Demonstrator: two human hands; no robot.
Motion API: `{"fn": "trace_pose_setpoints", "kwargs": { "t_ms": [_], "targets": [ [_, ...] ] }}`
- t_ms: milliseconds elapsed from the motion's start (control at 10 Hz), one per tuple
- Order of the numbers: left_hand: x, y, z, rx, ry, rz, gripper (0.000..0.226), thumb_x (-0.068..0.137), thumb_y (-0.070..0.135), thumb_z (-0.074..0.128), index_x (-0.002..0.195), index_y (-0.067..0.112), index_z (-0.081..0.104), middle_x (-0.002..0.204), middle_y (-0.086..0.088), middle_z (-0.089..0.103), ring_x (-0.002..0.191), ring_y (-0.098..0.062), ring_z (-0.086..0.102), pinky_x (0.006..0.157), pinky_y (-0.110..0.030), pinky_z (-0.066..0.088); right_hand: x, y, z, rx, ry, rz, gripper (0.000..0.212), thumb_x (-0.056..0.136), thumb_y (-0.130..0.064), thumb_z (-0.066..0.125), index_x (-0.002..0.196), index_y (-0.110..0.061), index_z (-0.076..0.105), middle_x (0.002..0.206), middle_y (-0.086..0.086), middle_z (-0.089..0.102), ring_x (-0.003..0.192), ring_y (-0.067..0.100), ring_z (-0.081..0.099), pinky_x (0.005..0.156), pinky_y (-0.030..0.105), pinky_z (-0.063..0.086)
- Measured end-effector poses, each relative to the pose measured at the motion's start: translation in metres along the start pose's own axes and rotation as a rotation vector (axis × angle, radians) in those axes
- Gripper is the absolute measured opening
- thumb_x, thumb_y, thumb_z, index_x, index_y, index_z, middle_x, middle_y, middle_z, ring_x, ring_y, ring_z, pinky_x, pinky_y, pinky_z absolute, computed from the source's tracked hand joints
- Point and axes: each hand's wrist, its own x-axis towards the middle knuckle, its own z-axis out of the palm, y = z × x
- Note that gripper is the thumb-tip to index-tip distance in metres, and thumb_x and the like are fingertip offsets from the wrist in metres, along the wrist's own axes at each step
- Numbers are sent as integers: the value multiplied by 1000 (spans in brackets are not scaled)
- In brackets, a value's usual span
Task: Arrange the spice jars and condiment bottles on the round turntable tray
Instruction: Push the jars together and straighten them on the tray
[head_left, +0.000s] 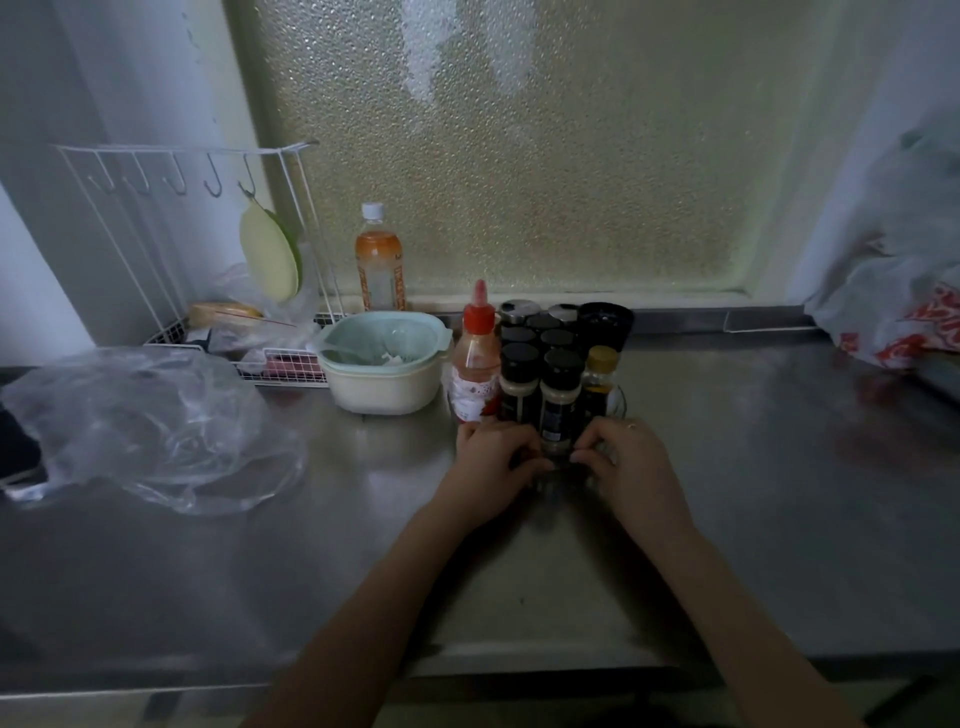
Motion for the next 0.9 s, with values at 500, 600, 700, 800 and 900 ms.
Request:
{"fn": "trace_pose_setpoints", "kwargs": {
  "t_ms": [500,600,700,800,900],
  "targets": [
    [92,-57,10,11,28,-68,18,75,22,75,68,16,60,71,-3,65,72,-20,56,73,-38,42,110,32,43,18,-6,37,10,75,-6,69,71,-10,61,78,8,62,76,21,54,64,30,36],
    [95,-63,11,20,53,-51,25,75,22,76,64,23,53,67,4,58,68,-17,52,69,-35,40,114,36,46,70,3,41,8,74,-6,69,71,-9,62,79,8,64,77,21,56,66,33,41],
    [90,-61,14,60,81,-47,22,76,22,74,66,18,55,70,-2,62,70,-19,53,69,-34,39,109,35,47,66,18,35,7,74,-7,70,72,-9,63,78,8,65,76,19,55,64,29,35],
    [87,-55,9,65,29,-19,11,77,15,72,79,13,62,83,-6,66,82,-24,59,77,-39,47,111,32,36,124,-63,86,8,77,-11,71,71,-16,67,78,6,69,75,17,59,69,28,41],
    [101,-36,-29,-35,111,40,20,73,12,76,87,15,62,92,-1,63,87,-18,58,78,-35,52,116,22,-11,351,89,110,9,81,-19,70,79,-28,72,80,-3,73,74,5,66,73,24,49]
  ]
}}
